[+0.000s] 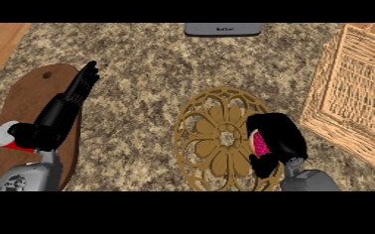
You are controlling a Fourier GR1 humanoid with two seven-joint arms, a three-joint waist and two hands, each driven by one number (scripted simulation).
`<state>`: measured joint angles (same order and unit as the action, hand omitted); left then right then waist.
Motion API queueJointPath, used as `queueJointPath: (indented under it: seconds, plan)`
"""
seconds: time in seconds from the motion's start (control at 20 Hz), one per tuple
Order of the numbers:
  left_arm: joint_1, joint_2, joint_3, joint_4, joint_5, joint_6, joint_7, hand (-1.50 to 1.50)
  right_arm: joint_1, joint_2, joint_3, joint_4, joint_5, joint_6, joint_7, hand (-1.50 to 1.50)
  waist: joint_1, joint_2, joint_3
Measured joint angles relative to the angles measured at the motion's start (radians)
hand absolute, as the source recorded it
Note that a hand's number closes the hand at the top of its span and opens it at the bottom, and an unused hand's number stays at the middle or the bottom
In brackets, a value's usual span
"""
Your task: Pick the cupcake from the placemat and place it in the basket
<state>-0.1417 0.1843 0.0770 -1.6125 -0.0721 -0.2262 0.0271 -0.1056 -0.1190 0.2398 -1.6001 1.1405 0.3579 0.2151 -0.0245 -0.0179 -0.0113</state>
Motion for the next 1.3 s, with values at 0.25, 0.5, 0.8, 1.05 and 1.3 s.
queueJointPath:
  seconds: [0.25,0.5,0.8,1.05,1.3]
  plan:
    - [-0.006,-0.007,-0.001,0.013,-0.004,0.003,-0.019,0.00,0.083,0.079,0.050,-0.101,0.043,-0.099,0.247,1.50,0.007,0.007,0.004]
    - [-0.018,-0.007,0.001,0.030,0.001,-0.004,-0.019,0.00,0.126,0.107,0.120,-0.231,-0.069,-0.218,0.378,1.50,0.013,0.013,0.010]
    - [-0.012,-0.010,-0.005,0.013,-0.004,-0.002,-0.002,0.00,0.110,0.116,0.205,-0.465,-0.131,-0.393,0.472,1.50,0.014,0.010,0.011]
    - [-0.005,-0.014,-0.013,0.011,-0.011,-0.002,-0.010,0.00,0.063,0.118,0.288,-0.689,-0.058,-0.400,0.654,1.50,0.016,0.012,0.010]
    - [-0.037,-0.006,0.005,0.032,-0.004,-0.005,-0.005,0.00,-0.066,0.118,0.257,-0.749,-0.023,-0.304,0.806,1.50,0.018,0.014,0.010]
